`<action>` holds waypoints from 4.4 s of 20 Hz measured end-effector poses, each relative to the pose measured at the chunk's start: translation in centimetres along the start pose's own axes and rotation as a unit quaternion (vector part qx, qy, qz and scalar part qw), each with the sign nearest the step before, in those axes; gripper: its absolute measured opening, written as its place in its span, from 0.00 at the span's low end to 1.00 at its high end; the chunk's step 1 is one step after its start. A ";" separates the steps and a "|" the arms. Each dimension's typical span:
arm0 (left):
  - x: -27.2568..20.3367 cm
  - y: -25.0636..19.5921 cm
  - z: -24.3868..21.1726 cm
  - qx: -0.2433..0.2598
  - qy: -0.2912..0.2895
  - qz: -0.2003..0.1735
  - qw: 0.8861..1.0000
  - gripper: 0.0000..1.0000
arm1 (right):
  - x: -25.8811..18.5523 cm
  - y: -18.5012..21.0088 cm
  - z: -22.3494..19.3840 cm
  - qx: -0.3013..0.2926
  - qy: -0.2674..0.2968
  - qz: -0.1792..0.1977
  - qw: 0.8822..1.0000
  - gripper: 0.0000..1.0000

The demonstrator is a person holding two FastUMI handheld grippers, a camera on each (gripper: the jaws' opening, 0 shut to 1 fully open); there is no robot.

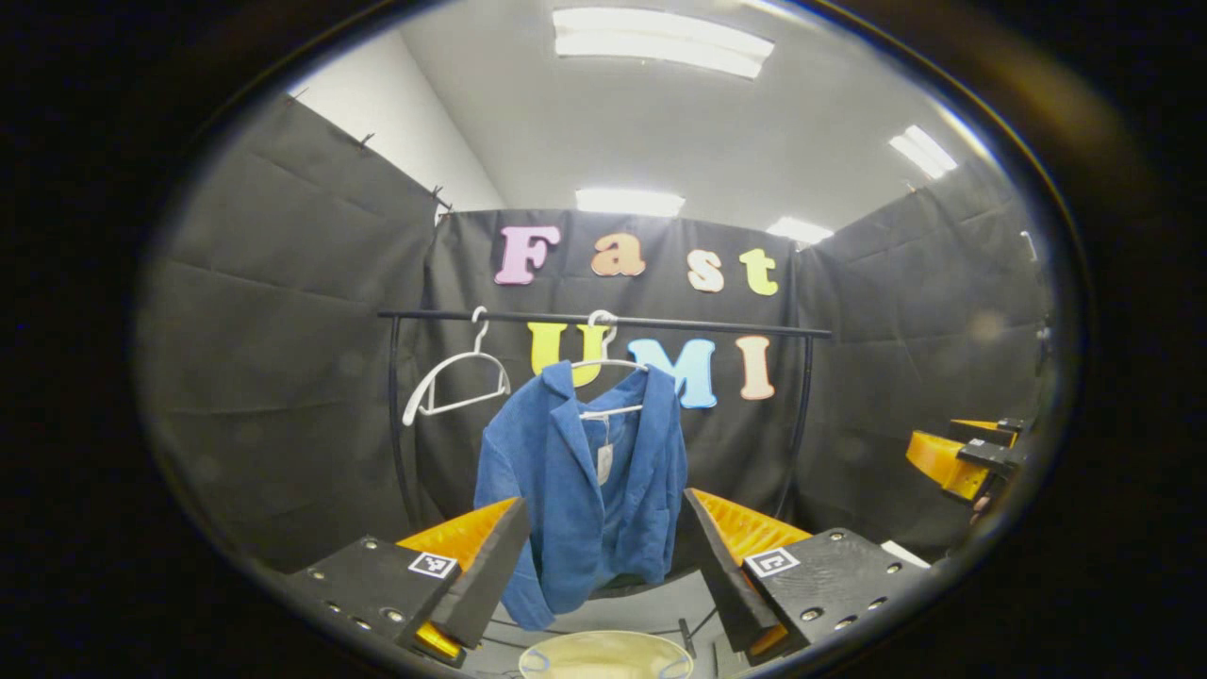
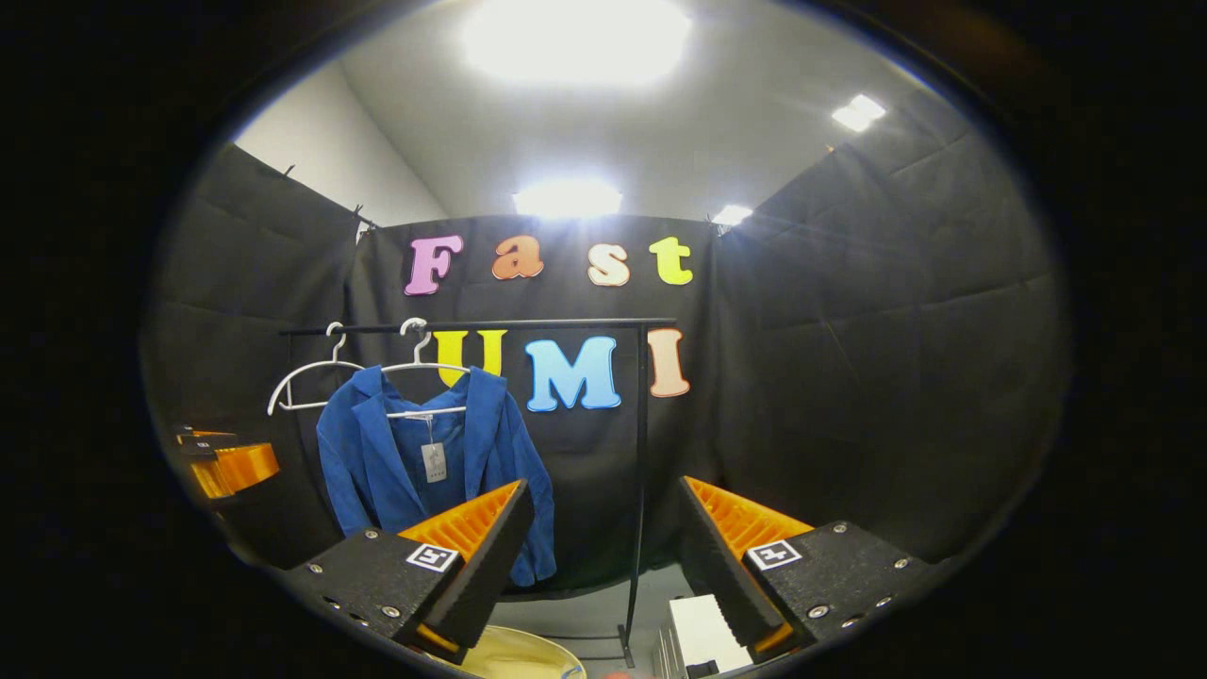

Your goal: Grasp the clothes on the hanger with both hands and then place them into the laundry hamper below.

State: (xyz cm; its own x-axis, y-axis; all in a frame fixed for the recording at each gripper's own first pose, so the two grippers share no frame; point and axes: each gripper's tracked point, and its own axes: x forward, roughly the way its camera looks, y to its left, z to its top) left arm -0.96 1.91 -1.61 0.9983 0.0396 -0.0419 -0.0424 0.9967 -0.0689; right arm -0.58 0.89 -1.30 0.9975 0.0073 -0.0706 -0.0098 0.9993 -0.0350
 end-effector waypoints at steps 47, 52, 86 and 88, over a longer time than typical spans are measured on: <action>32.2 4.9 -4.6 -0.029 0.074 0.228 0.970 0.93 | 35.5 23.2 -6.8 0.110 0.133 0.314 0.934 0.95; 34.4 6.5 -5.7 -0.026 0.075 0.270 0.960 0.94 | 37.0 24.8 -7.3 0.115 0.135 0.316 0.932 0.95; 33.6 6.3 -4.1 -0.064 0.056 0.176 0.981 0.03 | 37.9 22.9 -5.3 0.053 0.068 0.227 0.970 0.00; 33.5 6.4 -3.6 -0.065 0.053 0.163 0.983 0.03 | 37.9 22.4 -5.1 0.050 0.062 0.214 0.974 0.00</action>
State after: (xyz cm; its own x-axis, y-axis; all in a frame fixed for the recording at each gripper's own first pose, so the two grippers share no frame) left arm 32.04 9.37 -7.03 0.9212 0.3413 -0.1867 -0.3713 0.9146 -0.1599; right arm 36.64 23.32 -9.81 0.8871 0.4258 -0.1781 -0.4099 0.9042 0.1202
